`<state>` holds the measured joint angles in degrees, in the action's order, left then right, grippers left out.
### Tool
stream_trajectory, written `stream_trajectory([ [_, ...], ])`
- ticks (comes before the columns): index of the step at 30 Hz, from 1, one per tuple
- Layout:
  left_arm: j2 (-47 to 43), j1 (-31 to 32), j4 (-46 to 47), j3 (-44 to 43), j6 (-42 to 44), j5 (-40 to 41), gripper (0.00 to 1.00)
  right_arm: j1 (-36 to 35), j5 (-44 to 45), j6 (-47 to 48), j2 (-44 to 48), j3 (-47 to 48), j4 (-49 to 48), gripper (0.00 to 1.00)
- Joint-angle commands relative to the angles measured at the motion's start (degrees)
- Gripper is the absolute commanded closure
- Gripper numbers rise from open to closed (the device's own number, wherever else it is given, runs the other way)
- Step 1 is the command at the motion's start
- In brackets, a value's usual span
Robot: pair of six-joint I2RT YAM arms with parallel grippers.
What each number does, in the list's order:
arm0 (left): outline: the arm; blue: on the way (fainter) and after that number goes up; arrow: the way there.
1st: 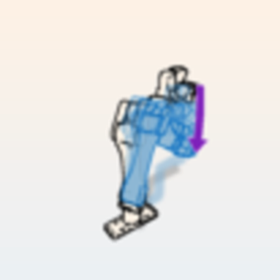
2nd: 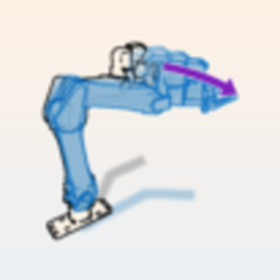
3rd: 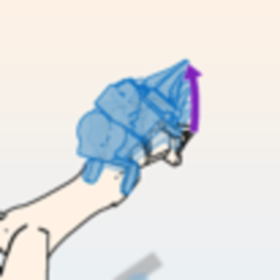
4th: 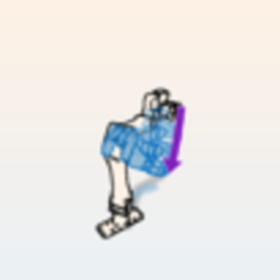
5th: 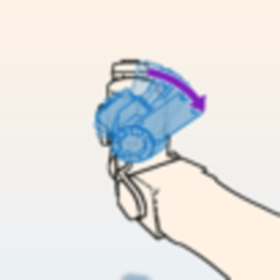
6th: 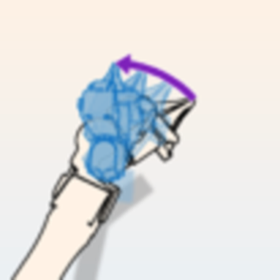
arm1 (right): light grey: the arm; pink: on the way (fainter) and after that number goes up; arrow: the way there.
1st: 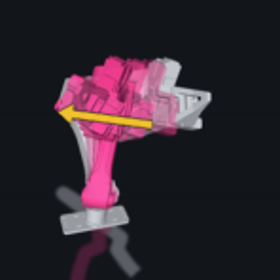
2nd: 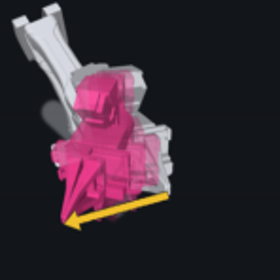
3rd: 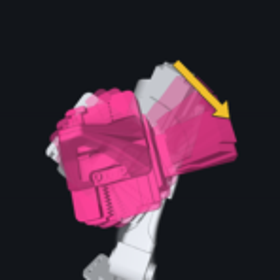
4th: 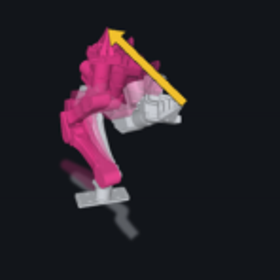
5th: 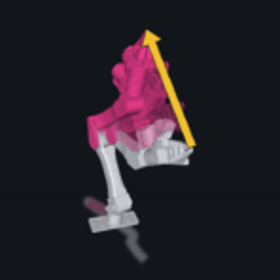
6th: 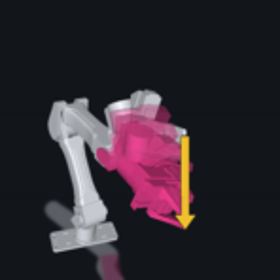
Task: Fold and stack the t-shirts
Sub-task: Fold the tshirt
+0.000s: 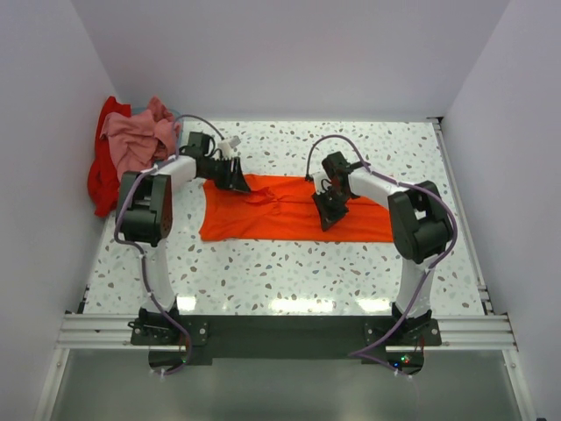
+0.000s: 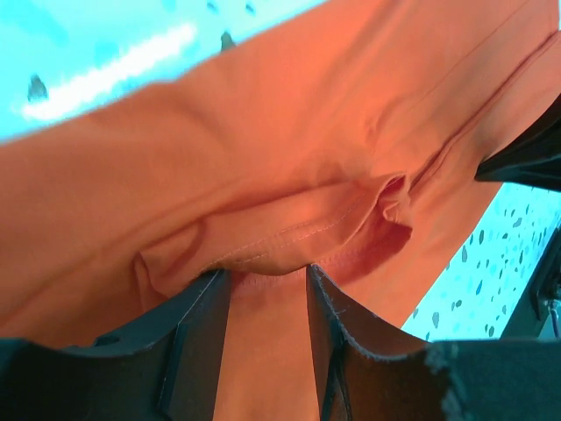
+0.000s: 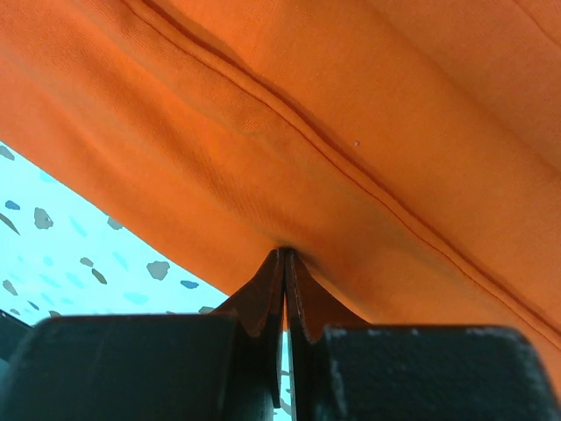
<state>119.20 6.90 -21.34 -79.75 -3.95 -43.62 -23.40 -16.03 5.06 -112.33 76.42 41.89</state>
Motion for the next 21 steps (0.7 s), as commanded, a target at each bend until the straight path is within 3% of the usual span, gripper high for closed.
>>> stream_trajectory([
  [1,1.4,0.7,3.2,-5.4,-1.2,-2.6,0.55,-0.2,2.2,1.5,-0.6,0.0,0.6,0.98],
  [8,3.8,1.0,10.0,-9.4,-4.9,-4.8,0.53,-0.1,1.6,1.7,-0.3,0.0,0.7,0.98],
  [15,-3.5,0.1,18.6,-7.3,-7.6,-4.6,0.52,-0.2,0.2,2.4,0.9,0.6,1.2,0.98],
  [18,-8.3,-2.0,12.0,-1.9,-6.5,-1.7,0.6,0.0,-0.3,2.8,2.2,1.1,1.7,0.99],
  [21,-12.1,-2.2,2.8,2.6,1.1,1.3,0.64,0.0,0.3,3.3,3.5,1.1,1.4,1.0],
])
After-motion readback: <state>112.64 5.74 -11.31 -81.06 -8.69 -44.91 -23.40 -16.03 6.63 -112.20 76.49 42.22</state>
